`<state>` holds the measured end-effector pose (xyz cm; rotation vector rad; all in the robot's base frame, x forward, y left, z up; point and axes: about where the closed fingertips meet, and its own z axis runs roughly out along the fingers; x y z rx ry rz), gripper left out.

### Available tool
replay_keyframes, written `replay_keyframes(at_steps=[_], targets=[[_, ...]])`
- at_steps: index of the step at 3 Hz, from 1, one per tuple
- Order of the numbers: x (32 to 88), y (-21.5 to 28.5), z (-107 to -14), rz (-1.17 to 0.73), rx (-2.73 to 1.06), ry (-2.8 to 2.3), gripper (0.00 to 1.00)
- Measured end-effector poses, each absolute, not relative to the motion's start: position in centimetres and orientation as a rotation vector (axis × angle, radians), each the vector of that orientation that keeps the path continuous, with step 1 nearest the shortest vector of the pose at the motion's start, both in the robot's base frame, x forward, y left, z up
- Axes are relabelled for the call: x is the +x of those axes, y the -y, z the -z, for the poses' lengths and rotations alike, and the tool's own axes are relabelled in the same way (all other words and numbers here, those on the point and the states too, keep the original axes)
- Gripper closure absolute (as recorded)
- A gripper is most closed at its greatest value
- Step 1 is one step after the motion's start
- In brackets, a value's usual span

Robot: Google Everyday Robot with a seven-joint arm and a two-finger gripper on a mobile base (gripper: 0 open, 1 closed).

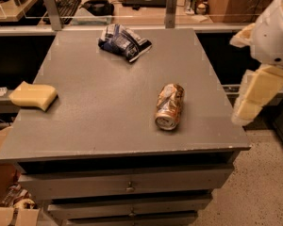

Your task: Pick blue chip bag

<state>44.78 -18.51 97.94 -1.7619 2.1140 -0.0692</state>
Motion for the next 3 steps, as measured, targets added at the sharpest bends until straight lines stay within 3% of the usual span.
replay_keyframes(at_steps=[2, 3], targets=[[50.8, 5.9, -99.8, -0.037, -1.757, -1.84, 0.0], [50.9, 5.9, -99.8, -0.037, -1.757, -1.84, 0.0]])
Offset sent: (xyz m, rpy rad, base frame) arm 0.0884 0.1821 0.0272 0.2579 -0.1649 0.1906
